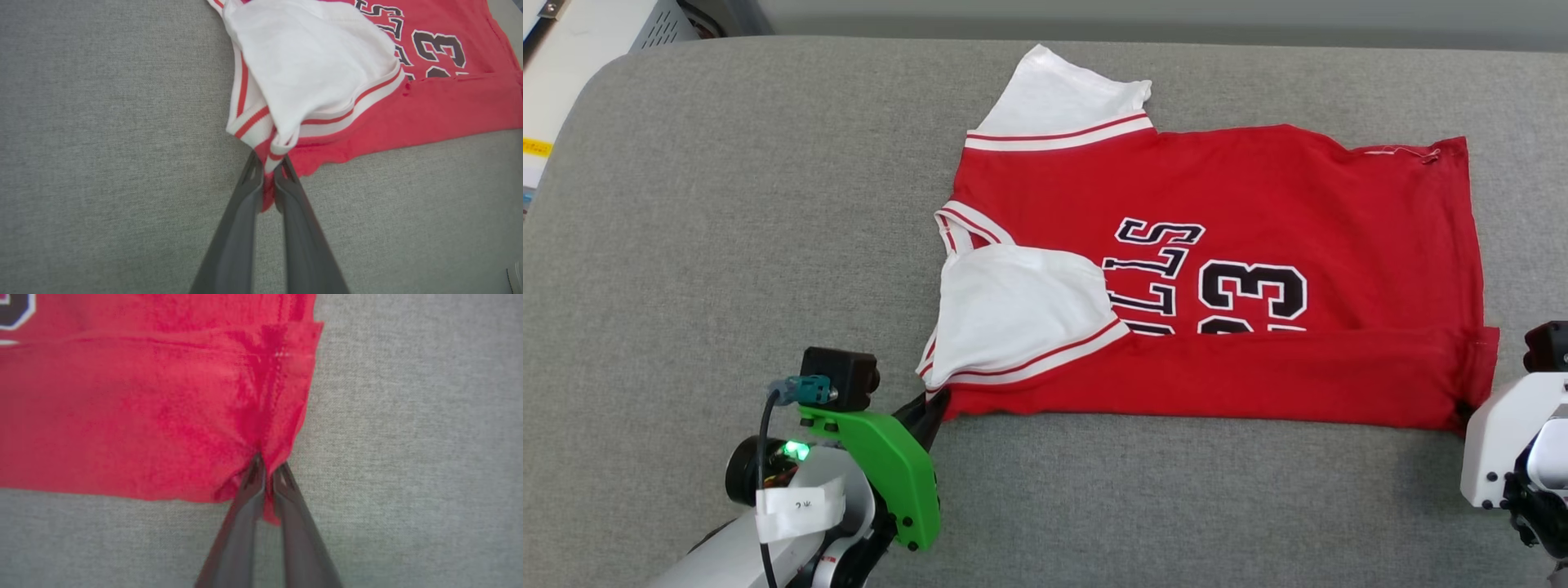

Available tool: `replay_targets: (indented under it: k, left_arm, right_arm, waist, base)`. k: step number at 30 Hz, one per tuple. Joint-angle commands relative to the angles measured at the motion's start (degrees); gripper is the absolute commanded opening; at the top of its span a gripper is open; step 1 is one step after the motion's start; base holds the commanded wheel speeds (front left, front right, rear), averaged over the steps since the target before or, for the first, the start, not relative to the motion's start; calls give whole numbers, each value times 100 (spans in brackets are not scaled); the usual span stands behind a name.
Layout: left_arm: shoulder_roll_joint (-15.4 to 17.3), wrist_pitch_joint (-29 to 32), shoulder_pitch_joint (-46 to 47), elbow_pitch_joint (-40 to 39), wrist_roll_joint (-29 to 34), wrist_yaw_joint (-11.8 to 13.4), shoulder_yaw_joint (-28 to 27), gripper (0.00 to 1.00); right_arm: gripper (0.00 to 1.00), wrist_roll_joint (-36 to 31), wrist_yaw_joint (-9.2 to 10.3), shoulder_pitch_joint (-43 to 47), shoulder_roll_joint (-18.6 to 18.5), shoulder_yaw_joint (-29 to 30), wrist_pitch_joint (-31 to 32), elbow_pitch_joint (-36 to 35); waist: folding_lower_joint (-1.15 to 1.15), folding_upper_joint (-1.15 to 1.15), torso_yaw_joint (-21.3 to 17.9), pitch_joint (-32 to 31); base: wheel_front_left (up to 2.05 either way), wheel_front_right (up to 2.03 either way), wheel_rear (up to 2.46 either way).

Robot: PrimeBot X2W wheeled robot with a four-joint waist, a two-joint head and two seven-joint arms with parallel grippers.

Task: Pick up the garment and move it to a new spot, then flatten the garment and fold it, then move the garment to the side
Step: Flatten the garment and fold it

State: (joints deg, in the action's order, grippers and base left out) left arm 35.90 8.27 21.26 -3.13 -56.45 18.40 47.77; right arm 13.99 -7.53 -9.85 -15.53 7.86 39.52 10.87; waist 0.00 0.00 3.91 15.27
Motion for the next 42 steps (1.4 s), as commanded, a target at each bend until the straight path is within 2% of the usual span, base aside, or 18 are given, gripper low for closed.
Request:
replay_targets:
  k: [1,10,15,22,28,36,37,38,39,40,42]
  left_arm:
    - [39,34,21,20,19,8,3,0]
    - [139,171,-199,176,-61,-41,141,0]
    - [234,209,-481,190,-163,-10,203,0]
    - [343,234,-911,103,-291,44,315,0]
    - [379,274,-1215,109,-353,86,452,0]
    - [222,231,-1320,428,-391,-46,573,0]
    - [202,208,-1300,459,-370,-57,577,22]
    - [181,190,-1267,491,-341,-71,584,75]
    - [166,180,-1238,516,-321,-82,589,100]
    - [155,179,-1204,553,-294,-91,599,100]
    - [138,168,-1154,605,-266,-106,601,100]
  right_arm:
    - [0,58,4,-13,1,-44,9,166]
    - [0,245,4,27,-188,7,20,128]
    - [0,446,4,271,-422,4,258,-97]
    - [0,696,4,836,-486,179,733,-671]
    - [0,756,4,1470,-311,449,1230,-1181]
    - [0,651,4,1833,76,612,1132,-1262]
    - [0,636,4,1828,103,625,1104,-1236]
    - [0,610,4,1814,129,650,1054,-1210]
    - [33,587,4,1794,149,670,992,-1200]
    - [100,571,4,1759,185,699,910,-1181]
    - [100,581,4,1703,228,699,797,-1152]
  waist:
    - [0,0,-9,-35]
    - [0,0,-77,-445]
    - [0,0,-118,-753]
    - [0,0,-115,-1051]
    - [0,0,-125,-1160]
    - [0,0,-155,-1165]
    - [0,0,-152,-1157]
    - [0,0,-146,-1142]
    - [0,0,-141,-1133]
    - [0,0,-135,-1132]
    - [0,0,-123,-1147]
  base:
    - [0,0,0]
    - [0,0,0]
    - [0,0,0]
    - [0,0,0]
    - [0,0,0]
    - [0,0,0]
    - [0,0,0]
    - [0,0,0]
    - [0,0,0]
    - [0,0,0]
    - [0,0,0]
